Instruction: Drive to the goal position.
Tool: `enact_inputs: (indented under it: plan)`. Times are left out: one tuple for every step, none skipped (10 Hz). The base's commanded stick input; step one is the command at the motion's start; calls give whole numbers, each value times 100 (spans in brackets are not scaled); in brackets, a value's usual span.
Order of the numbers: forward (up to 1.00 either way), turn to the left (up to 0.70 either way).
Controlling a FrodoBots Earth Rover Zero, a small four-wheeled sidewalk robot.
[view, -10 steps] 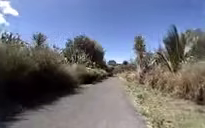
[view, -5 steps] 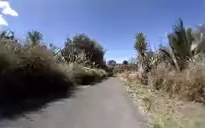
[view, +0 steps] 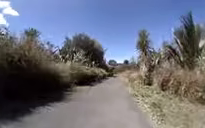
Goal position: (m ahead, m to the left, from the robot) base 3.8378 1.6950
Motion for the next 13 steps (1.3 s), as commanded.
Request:
enact_inputs:
  plan:
    - [85,0]
    - [85,0]
    - [85,0]
    - [85,0]
    - [85,-6]
    - [85,-16]
    - [85,-26]
    - [85,0]
    - [85,0]
    - [85,0]
    - [85,0]
    - [85,0]
    - [85,0]
